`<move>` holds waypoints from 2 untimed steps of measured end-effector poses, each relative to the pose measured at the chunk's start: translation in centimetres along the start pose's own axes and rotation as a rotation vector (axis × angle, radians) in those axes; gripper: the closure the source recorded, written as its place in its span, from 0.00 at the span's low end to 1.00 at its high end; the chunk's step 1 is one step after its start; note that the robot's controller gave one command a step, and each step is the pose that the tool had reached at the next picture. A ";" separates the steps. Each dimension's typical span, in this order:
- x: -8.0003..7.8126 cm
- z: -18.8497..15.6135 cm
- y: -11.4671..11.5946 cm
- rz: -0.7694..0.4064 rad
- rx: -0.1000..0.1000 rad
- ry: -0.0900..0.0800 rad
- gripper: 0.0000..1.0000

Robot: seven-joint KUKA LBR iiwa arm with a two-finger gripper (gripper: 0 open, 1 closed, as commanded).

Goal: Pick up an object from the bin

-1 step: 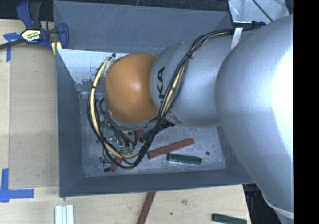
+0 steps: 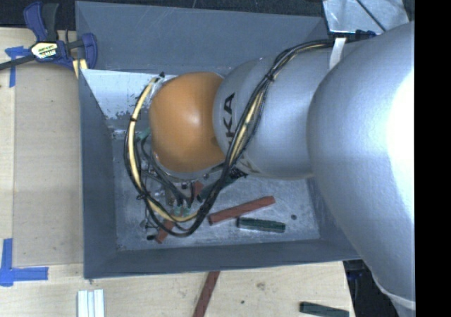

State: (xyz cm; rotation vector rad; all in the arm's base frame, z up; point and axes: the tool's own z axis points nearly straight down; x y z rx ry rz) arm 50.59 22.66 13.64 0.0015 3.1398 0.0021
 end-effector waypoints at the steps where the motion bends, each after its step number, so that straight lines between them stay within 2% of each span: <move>1: -0.4 5.2 -2.6 -0.359 0.000 -0.003 0.00; 2: -0.4 6.6 -5.3 -0.526 0.001 0.002 0.00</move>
Offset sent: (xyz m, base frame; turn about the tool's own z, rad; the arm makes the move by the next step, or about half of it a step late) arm 0.0029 -0.0509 -0.0664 -0.5283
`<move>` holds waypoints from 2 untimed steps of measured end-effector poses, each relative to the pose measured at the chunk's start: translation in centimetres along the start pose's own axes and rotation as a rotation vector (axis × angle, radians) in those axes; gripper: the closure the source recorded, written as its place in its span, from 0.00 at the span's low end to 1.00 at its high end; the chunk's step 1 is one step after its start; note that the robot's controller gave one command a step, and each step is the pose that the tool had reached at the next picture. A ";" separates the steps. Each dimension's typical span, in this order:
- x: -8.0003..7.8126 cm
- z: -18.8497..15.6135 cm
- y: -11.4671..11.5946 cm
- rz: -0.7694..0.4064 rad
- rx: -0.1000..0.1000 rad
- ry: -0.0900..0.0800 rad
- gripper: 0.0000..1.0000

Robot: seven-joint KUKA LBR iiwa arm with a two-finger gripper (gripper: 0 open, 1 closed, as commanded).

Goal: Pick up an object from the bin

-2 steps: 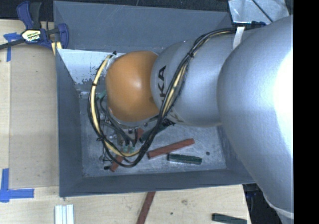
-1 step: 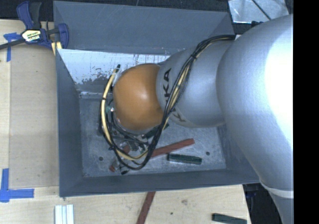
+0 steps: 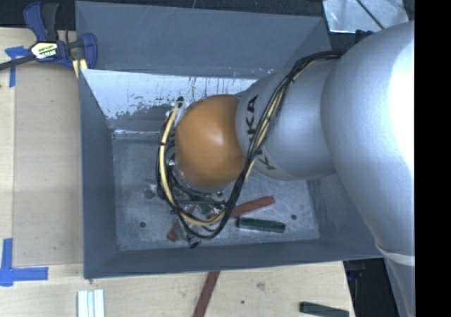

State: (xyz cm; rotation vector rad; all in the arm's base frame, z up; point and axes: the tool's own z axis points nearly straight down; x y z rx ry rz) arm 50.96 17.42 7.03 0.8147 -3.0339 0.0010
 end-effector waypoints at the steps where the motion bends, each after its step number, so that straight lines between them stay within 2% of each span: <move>1: 0.7 -2.1 -2.0 0.117 -0.002 -0.003 0.00; 2: -1.0 -0.6 -6.6 -0.027 0.000 -0.004 0.00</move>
Offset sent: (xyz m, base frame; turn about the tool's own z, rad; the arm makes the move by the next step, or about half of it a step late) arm 0.0494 -0.0601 -0.0003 -0.0425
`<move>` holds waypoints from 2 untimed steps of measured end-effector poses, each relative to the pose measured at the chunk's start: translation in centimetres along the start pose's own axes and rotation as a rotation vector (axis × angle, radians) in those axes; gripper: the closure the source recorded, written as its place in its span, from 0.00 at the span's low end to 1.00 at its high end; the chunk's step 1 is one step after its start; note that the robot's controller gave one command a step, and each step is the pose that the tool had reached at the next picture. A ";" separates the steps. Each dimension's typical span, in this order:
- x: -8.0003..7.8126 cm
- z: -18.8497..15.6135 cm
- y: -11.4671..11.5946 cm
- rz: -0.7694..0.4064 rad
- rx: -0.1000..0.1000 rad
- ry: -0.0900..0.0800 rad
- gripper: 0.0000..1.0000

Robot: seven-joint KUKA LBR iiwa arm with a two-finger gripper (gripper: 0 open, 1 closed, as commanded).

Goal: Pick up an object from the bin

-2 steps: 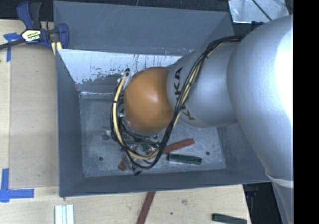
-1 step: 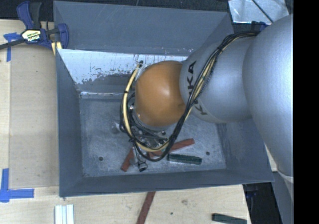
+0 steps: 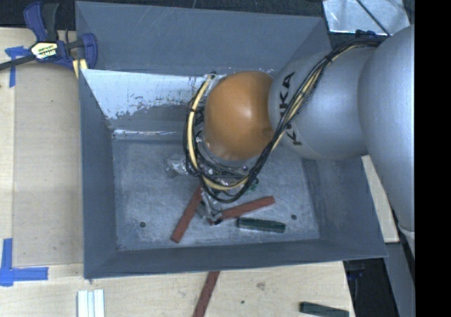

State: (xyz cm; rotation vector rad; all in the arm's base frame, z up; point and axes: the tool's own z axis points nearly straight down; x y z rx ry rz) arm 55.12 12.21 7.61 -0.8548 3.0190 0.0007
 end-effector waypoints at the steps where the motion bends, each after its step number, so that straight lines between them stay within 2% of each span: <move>1: 2.2 0.4 -4.2 0.246 0.000 -0.002 1.00; 2: 2.2 0.4 -4.2 0.247 0.000 -0.002 1.00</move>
Offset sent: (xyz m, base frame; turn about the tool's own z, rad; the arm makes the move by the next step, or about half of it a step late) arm 0.0000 0.0000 0.0000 0.0000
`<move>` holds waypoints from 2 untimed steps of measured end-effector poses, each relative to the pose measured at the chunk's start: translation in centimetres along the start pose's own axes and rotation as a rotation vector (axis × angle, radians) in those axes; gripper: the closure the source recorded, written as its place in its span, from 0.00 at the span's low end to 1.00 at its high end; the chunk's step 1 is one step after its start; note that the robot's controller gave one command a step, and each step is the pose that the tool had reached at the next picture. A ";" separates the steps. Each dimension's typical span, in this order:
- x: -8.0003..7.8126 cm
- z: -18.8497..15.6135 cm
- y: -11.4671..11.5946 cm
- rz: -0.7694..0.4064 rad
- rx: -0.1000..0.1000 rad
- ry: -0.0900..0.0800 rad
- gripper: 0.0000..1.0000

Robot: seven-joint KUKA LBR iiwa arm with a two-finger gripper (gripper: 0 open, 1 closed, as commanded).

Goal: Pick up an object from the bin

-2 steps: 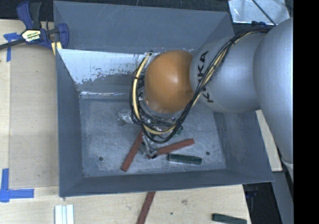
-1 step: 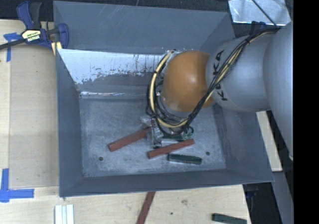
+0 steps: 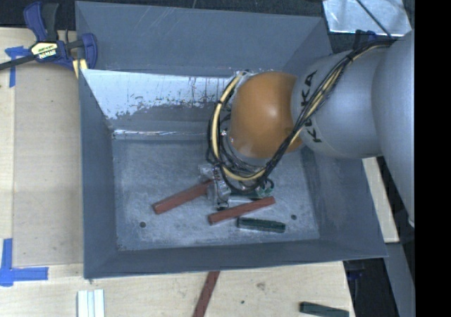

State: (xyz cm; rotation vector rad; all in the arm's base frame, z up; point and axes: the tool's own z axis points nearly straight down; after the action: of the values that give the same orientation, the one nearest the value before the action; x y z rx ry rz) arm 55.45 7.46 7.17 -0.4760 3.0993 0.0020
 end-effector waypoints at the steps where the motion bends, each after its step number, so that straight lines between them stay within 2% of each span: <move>1: 0.1 -0.2 0.0 0.000 0.000 0.002 1.00; 2: 0.2 -1.3 0.0 0.000 0.000 0.006 1.00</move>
Offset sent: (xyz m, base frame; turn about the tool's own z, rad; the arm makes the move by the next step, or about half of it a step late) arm 0.0002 -0.0001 0.0021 0.0000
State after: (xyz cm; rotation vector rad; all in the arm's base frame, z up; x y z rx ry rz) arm 55.28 7.42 8.43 -0.4772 3.1049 0.0010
